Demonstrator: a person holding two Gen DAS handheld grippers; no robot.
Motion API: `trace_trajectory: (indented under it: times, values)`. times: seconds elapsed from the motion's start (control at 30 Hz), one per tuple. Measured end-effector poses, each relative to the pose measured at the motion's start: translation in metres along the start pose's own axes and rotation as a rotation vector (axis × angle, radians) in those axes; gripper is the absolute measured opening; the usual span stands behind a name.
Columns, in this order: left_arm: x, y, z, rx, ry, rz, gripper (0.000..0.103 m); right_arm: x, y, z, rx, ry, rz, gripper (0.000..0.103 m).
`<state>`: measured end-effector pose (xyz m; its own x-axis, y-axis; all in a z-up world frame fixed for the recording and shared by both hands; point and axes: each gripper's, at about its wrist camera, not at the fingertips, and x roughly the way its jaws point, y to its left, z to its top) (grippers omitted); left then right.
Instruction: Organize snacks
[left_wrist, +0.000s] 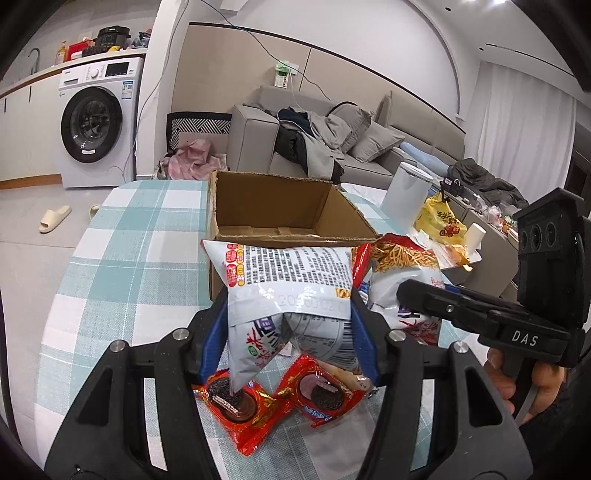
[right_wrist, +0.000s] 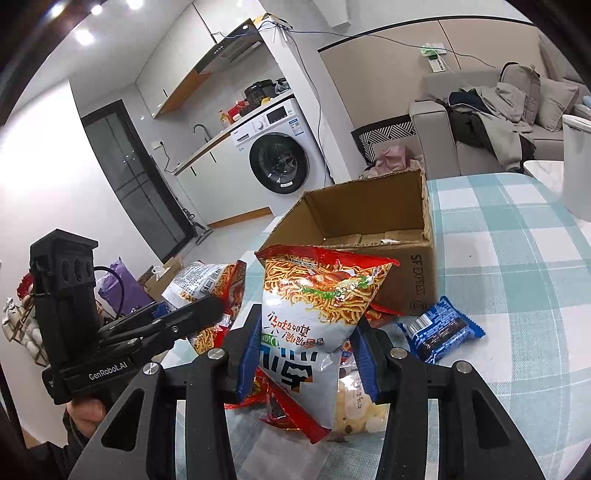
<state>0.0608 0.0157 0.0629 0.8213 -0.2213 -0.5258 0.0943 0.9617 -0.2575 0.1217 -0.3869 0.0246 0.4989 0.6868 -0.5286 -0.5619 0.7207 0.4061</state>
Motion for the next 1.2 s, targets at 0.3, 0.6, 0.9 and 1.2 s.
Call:
trace_trajectory:
  times: [0.3,0.6,0.9,1.2]
  values:
    - [0.004,0.008,0.022,-0.028,-0.026,0.024,0.056,0.001,-0.009,0.017,0.019,-0.018,-0.035,0.045]
    - [0.027,0.014,0.046,-0.037,-0.022,0.057,0.056,0.0,-0.014,0.038,0.048,-0.034,-0.044,0.045]
    - [0.049,0.011,0.062,-0.023,-0.016,0.075,0.056,0.009,-0.017,0.054,0.068,-0.039,-0.041,0.045]
    - [0.07,0.014,0.073,-0.024,-0.012,0.095,0.056,0.021,-0.03,0.069,0.112,-0.034,-0.03,0.045]
